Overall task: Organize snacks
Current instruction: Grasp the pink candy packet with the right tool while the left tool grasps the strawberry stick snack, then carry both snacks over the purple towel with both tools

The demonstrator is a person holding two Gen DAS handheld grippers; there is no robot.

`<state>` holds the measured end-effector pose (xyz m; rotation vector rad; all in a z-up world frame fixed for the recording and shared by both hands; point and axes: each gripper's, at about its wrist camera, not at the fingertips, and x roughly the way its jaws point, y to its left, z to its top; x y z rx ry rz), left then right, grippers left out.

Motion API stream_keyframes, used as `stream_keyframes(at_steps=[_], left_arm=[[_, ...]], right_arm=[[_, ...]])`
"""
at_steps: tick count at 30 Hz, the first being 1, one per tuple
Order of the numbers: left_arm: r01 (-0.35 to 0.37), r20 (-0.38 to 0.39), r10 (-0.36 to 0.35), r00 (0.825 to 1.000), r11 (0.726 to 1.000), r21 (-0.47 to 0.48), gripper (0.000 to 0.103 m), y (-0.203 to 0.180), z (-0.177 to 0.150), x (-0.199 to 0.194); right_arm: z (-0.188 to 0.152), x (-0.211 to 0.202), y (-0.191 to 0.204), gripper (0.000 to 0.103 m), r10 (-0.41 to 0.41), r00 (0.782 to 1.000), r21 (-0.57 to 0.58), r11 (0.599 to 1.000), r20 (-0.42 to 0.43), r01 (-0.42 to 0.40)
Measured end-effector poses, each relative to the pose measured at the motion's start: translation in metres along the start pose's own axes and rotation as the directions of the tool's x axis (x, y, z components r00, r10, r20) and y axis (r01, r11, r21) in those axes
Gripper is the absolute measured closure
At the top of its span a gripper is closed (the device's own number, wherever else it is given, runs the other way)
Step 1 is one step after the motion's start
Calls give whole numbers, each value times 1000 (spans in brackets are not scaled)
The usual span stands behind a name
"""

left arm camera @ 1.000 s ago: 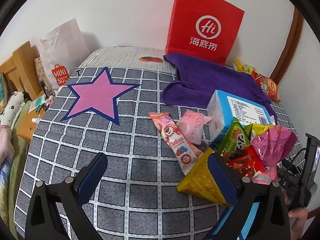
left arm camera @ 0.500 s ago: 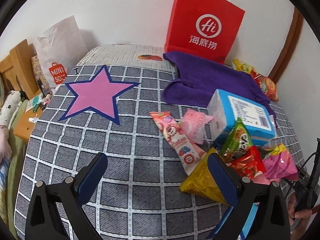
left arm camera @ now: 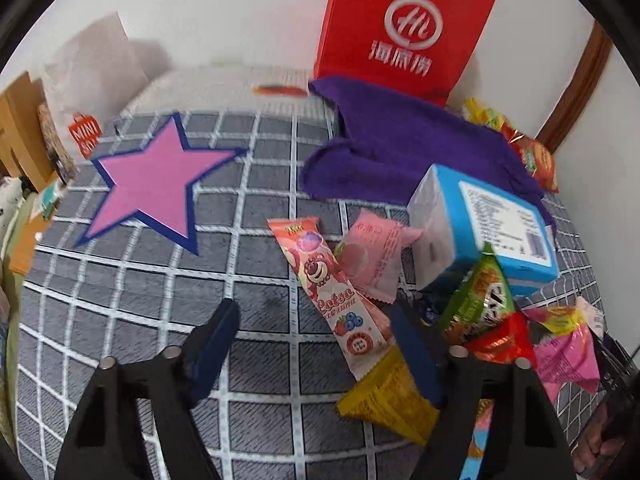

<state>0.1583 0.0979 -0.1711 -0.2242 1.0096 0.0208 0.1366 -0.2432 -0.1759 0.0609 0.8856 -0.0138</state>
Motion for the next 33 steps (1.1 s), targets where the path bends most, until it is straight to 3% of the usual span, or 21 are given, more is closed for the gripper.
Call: stream_keyframes(at_steps=[5, 9, 11, 12, 15, 24, 33], left_arm=[[26, -38, -27, 999, 999, -31, 30, 3, 6, 21], [17, -57, -19, 998, 999, -39, 46, 2, 6, 32], [15, -51, -16, 999, 999, -29, 61, 2, 7, 32], [19, -54, -21, 998, 999, -30, 75, 3, 7, 31], [33, -50, -35, 998, 998, -49, 80, 8, 10, 27], [29, 14, -28, 1000, 998, -53, 81, 19, 23, -17], [1, 99, -2, 995, 1000, 9, 81, -2, 64, -61]], right_arm=[[4, -1, -1, 50, -11, 1000, -2, 1000, 0, 11], [8, 1, -1, 50, -17, 1000, -2, 1000, -4, 17], [10, 2, -1, 50, -19, 1000, -4, 1000, -5, 19], [11, 2, 0, 50, -19, 1000, -5, 1000, -5, 19], [14, 0, 2, 50, -21, 1000, -8, 1000, 0, 21], [25, -26, 10, 50, -16, 999, -29, 999, 51, 17], [75, -59, 28, 50, 42, 990, -83, 996, 135, -31]])
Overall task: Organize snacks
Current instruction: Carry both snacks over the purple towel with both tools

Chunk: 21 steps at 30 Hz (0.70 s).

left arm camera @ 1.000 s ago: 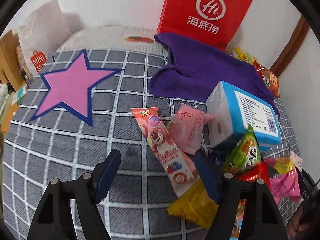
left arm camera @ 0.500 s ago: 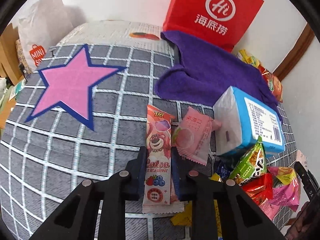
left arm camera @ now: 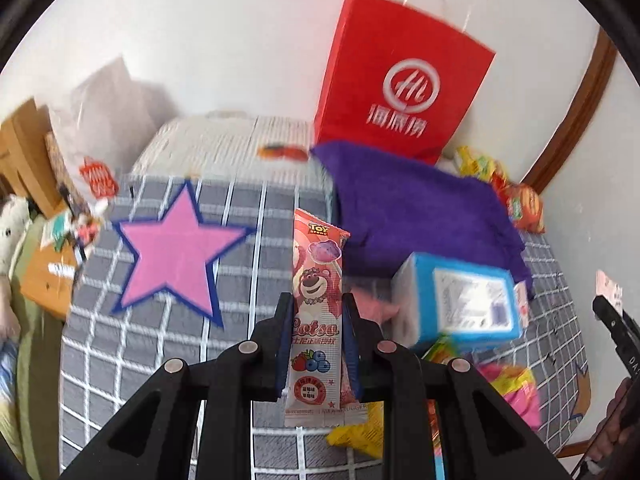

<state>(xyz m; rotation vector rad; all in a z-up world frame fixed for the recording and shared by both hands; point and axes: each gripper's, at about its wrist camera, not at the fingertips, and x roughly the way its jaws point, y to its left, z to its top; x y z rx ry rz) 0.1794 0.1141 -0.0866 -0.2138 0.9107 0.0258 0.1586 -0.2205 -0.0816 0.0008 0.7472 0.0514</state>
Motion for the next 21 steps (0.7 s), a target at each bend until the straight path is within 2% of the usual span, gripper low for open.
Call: stream_keyframes(at_steps=[3, 7, 10, 15, 21], left_arm=[[-4, 31, 4, 1000, 1000, 18, 81, -9, 17, -9], [-1, 69, -2, 998, 999, 42, 81, -21, 41, -17], [-9, 82, 5, 997, 998, 57, 81, -31, 56, -15], [-10, 86, 4, 996, 997, 71, 81, -43, 79, 0], [-4, 74, -2, 997, 997, 80, 81, -53, 104, 31]], right_arm=[[21, -4, 6, 50, 51, 998, -14, 999, 28, -51], [47, -3, 16, 50, 62, 996, -44, 997, 60, -60], [66, 2, 21, 50, 100, 992, -52, 994, 80, -96], [95, 23, 28, 50, 137, 987, -51, 990, 85, -133], [113, 59, 35, 50, 156, 984, -68, 986, 90, -151]])
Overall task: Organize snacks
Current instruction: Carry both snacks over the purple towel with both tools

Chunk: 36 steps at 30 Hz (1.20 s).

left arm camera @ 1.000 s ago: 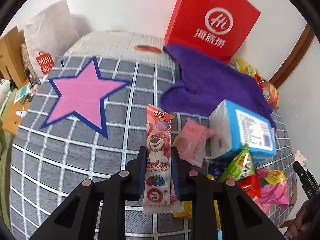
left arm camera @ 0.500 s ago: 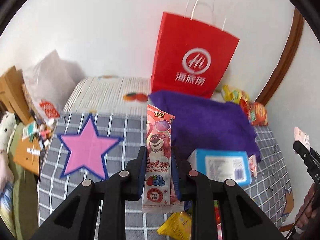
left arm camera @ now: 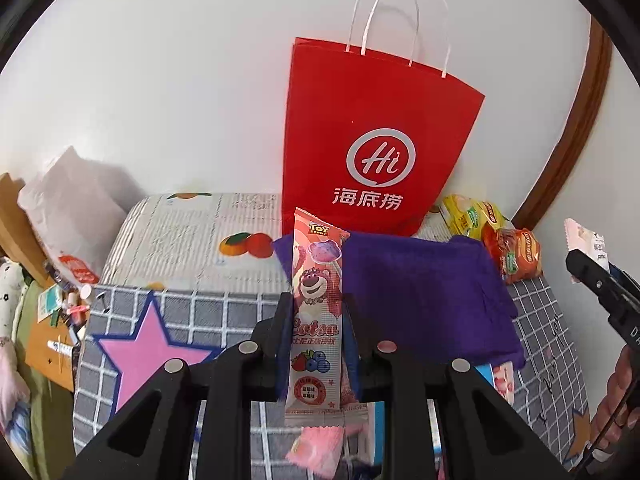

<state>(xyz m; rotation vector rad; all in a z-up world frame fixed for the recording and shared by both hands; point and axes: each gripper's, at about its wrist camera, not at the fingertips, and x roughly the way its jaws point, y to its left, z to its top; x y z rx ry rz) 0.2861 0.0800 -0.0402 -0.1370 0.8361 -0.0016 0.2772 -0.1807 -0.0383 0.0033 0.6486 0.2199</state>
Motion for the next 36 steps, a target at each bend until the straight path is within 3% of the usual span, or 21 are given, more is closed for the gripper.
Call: stream_keyframes(at_steps=[16, 24, 36], left_arm=[[44, -27, -43, 999, 999, 16, 81, -20, 38, 74], [55, -81, -52, 995, 998, 37, 81, -23, 30, 110], [55, -126, -49, 991, 997, 47, 81, -23, 24, 130]], right_arm=[[20, 80, 1, 50, 25, 1000, -9, 1000, -10, -26], [7, 125, -2, 50, 52, 996, -10, 999, -76, -53], [-3, 144, -7, 50, 19, 993, -36, 999, -114, -23]])
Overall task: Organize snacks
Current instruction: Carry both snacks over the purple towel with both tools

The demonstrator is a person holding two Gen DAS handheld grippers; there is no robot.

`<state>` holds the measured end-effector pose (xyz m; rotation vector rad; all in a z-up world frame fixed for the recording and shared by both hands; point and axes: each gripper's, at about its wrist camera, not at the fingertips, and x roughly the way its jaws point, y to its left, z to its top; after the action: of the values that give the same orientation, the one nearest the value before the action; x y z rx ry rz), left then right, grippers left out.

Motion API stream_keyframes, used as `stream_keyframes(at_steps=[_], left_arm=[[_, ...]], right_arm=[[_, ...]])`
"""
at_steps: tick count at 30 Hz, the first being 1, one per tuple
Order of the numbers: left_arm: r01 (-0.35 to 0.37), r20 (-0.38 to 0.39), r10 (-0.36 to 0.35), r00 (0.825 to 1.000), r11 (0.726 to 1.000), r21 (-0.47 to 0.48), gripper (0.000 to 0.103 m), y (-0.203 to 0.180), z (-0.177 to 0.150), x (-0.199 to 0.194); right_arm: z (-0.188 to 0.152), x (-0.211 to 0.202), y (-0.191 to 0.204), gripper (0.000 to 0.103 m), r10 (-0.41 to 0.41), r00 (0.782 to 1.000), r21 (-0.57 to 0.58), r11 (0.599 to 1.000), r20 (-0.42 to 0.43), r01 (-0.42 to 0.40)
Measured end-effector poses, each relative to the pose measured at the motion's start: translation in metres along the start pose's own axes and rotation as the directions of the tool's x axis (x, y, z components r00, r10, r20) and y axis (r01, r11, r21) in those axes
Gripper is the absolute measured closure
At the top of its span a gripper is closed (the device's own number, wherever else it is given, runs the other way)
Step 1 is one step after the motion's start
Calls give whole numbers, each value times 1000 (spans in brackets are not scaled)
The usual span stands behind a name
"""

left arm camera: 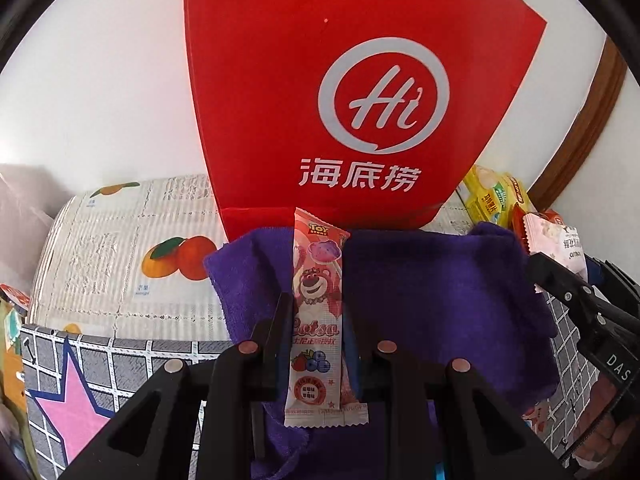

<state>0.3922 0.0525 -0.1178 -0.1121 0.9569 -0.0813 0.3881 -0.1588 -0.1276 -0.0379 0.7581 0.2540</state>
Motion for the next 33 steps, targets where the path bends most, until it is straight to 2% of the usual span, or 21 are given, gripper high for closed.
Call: stream_keyframes(at_steps=[15, 19, 22, 33], left_arm=[[-19, -49, 19, 999, 1000, -4, 81, -1, -3, 20], [4, -68, -5, 998, 1000, -13, 81, 1, -3, 25], [20, -81, -21, 996, 1000, -16, 81, 0, -4, 29], [-1, -127, 0, 992, 1000, -9, 81, -4, -12, 40]], right_arm=[[-5, 20, -7, 50, -32, 997, -1, 999, -67, 32], [-7, 26, -8, 50, -40, 996, -2, 999, -85, 40], [-9, 31, -9, 50, -40, 994, -2, 999, -105, 40], [-20, 52, -2, 49, -43, 978, -21, 999, -202, 39]])
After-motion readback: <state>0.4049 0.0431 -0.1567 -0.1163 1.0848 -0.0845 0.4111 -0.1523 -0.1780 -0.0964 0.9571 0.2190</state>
